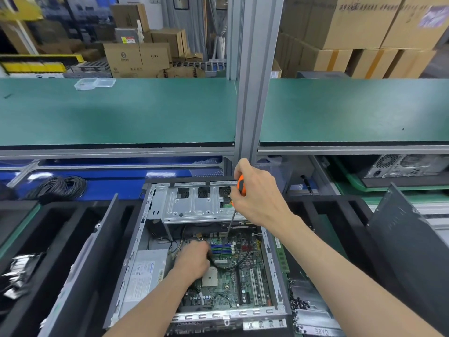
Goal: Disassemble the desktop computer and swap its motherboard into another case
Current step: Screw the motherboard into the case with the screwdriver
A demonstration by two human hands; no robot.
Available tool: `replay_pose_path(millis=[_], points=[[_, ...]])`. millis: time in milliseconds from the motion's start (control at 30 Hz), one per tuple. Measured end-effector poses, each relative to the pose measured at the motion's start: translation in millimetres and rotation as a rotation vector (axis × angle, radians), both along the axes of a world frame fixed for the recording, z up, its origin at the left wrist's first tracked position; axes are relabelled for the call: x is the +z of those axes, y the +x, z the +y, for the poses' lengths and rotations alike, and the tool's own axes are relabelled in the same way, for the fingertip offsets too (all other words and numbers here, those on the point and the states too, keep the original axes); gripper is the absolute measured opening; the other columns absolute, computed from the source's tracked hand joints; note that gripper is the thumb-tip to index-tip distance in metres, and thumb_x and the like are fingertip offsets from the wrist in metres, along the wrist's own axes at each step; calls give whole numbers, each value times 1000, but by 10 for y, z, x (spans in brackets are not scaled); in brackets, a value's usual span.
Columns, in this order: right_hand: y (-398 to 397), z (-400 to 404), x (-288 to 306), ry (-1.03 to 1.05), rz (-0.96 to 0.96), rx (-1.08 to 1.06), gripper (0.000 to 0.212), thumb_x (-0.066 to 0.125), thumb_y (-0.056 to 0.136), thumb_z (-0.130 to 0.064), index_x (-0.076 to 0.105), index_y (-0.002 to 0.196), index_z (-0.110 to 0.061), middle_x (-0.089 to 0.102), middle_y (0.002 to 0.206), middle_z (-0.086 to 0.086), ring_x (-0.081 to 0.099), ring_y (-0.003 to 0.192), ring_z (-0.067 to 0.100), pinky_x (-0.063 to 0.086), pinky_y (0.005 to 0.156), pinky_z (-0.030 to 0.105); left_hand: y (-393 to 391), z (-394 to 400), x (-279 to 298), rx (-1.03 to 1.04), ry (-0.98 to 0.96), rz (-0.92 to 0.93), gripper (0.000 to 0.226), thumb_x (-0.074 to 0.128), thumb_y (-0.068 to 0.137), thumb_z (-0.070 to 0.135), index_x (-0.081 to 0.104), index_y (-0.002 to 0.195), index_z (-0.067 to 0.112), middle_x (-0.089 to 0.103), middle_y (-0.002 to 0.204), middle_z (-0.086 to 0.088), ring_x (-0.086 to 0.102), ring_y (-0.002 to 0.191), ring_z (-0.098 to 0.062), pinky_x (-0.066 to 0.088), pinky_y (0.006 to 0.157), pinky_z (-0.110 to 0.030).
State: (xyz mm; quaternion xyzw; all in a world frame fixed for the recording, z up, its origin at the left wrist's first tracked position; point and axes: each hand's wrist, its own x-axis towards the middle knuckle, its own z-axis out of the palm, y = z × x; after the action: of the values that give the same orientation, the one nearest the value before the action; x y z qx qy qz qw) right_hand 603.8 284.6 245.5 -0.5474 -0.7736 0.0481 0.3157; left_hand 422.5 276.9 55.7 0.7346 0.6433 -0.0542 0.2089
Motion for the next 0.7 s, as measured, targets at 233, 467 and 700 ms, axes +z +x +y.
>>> replay_pose_path(millis=[233,467,700], points=[[-51,9,-37,-6,16,14,22,60,86,-12,41,95,-19,46,65,-10,50,61,20,40,61,34,5,-22,11,115,-25,46,11,55,80,13,47,87,18,49,94,-3,51,81,-23,42,66,-33],[-71,22,-62,-11,30,22,23,61,87,-13,40,95,-19,48,66,-7,49,61,17,36,62,32,18,13,-80,128,-4,26,22,60,85,7,72,101,17,66,107,-6,65,98,-26,57,77,-38],[-56,32,-63,-25,34,19,23,60,87,-13,40,95,-20,47,65,-8,50,61,16,41,62,34,58,35,-60,87,3,43,10,71,84,21,65,77,15,59,79,-4,65,85,-26,57,70,-36]])
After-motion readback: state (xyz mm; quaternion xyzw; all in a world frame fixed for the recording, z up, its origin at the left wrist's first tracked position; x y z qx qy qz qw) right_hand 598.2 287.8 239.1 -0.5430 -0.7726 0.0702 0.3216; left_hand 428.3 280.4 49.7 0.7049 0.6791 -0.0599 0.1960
